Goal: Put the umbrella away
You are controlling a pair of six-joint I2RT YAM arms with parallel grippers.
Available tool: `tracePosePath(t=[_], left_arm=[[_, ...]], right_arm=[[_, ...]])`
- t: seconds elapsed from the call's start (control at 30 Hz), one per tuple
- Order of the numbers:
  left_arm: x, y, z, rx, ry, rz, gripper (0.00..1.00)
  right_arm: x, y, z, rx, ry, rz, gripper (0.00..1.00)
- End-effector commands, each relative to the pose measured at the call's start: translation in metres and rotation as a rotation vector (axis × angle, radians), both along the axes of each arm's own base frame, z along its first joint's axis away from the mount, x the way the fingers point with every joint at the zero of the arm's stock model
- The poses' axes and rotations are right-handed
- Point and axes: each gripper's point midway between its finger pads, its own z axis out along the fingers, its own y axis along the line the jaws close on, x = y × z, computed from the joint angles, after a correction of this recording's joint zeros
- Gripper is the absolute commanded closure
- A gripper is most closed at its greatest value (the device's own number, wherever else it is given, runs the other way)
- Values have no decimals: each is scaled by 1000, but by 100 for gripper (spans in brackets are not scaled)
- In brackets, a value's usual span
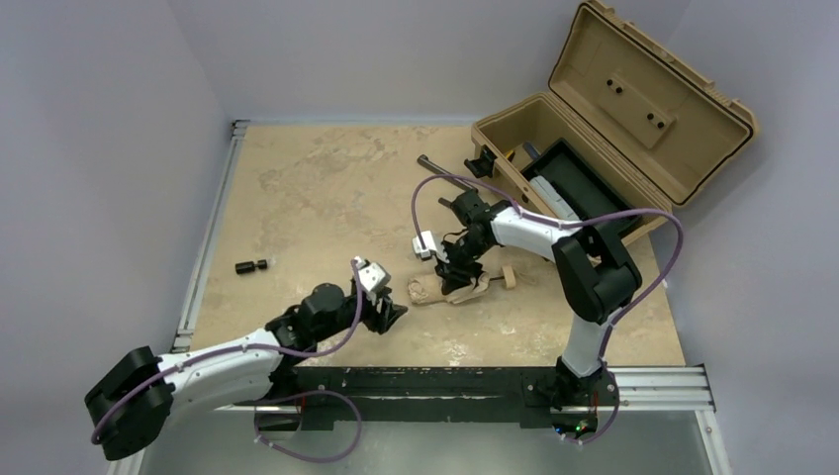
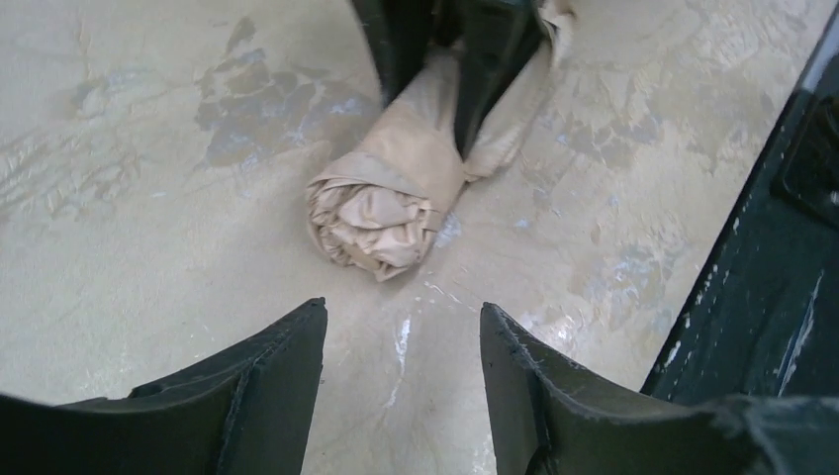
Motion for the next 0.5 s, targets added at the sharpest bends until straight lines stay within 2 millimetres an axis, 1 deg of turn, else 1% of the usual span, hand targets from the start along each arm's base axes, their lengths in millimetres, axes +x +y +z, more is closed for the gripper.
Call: tracePosePath(t=[0.0, 0.1, 0.23, 0.33, 0.47], left_arm=[[-1, 2, 10, 151, -261, -49, 43], [-3, -10, 8, 270, -334, -114, 43], [0, -24, -5, 407, -365, -184, 42], [5, -38, -8, 444, -394, -218, 42], [15, -56, -5, 481, -446, -250, 41]], right_arm=[[-39, -55, -75, -323, 192, -4, 100], [-43, -57, -79, -345, 235, 8, 100], [-46, -59, -82, -360, 260, 20, 100], [-47, -59, -83, -364, 271, 23, 100], [-48, -60, -86, -373, 282, 30, 100]])
